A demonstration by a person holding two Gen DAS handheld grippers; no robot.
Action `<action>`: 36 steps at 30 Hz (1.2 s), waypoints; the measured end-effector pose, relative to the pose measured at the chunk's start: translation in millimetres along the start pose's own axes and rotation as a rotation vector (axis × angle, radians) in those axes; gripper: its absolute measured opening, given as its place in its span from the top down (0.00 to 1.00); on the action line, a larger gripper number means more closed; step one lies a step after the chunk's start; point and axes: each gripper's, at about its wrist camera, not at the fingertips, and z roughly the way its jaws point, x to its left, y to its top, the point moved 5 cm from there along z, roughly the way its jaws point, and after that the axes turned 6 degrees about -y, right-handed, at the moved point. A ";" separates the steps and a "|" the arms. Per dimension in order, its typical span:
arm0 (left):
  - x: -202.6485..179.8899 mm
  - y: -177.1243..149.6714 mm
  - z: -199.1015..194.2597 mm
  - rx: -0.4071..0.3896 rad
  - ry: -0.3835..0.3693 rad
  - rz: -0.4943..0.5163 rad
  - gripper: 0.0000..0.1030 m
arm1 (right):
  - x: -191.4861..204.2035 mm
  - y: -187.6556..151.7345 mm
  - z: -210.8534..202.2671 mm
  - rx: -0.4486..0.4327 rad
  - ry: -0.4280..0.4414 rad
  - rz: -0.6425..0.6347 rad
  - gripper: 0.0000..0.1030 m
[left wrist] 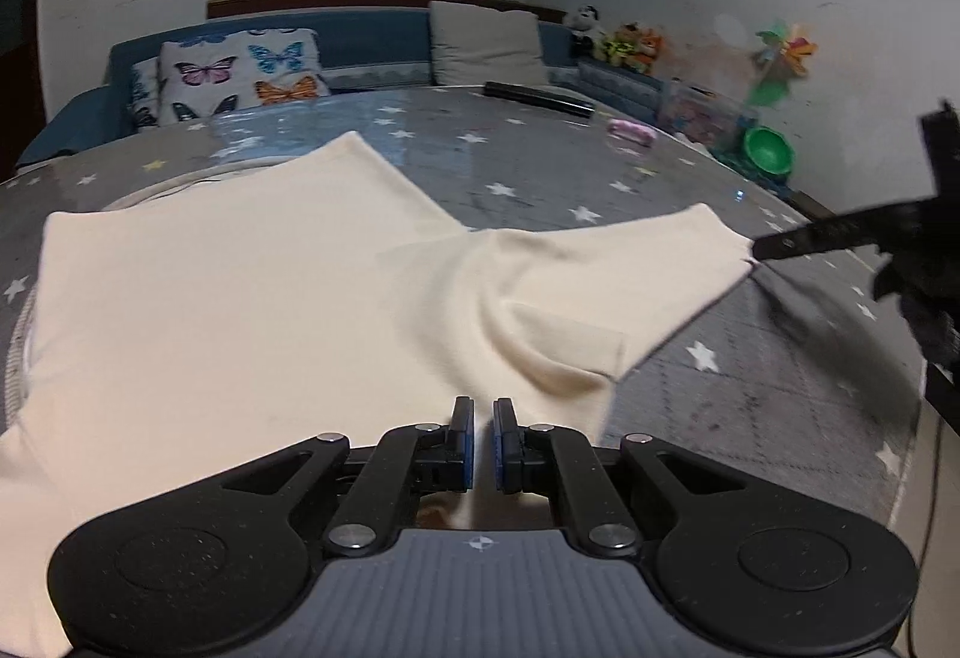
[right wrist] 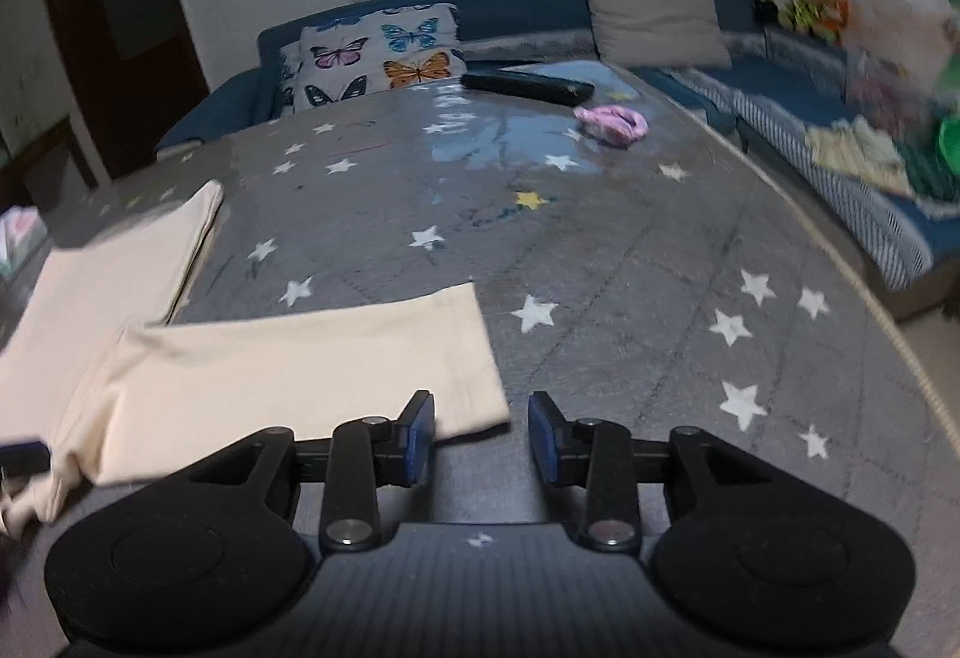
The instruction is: Fold clothes
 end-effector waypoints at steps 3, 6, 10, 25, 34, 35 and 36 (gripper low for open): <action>-3.5 -0.3 0.7 0.002 -0.004 0.010 0.93 | -5.0 0.1 6.7 0.001 0.015 0.026 0.64; -3.8 0.1 1.9 0.004 -0.015 0.012 0.93 | 1.3 0.8 7.4 0.007 0.027 0.003 0.90; -4.9 -1.0 2.3 0.005 -0.032 0.025 0.93 | 11.6 14.0 -2.1 -0.065 -0.044 -0.100 0.92; -10.8 9.7 -2.3 0.000 -0.047 0.092 0.92 | 12.2 29.9 24.1 -0.094 -0.155 -0.143 0.83; -24.7 23.8 26.4 0.023 -0.075 0.103 0.92 | 69.3 38.8 9.7 -0.114 0.059 -0.193 0.78; -28.1 22.4 28.8 0.030 -0.083 0.113 0.92 | 76.5 39.4 14.1 -0.110 0.078 -0.201 0.77; -30.5 21.2 30.4 0.034 -0.086 0.123 0.92 | 82.2 40.2 19.9 -0.104 0.087 -0.205 0.74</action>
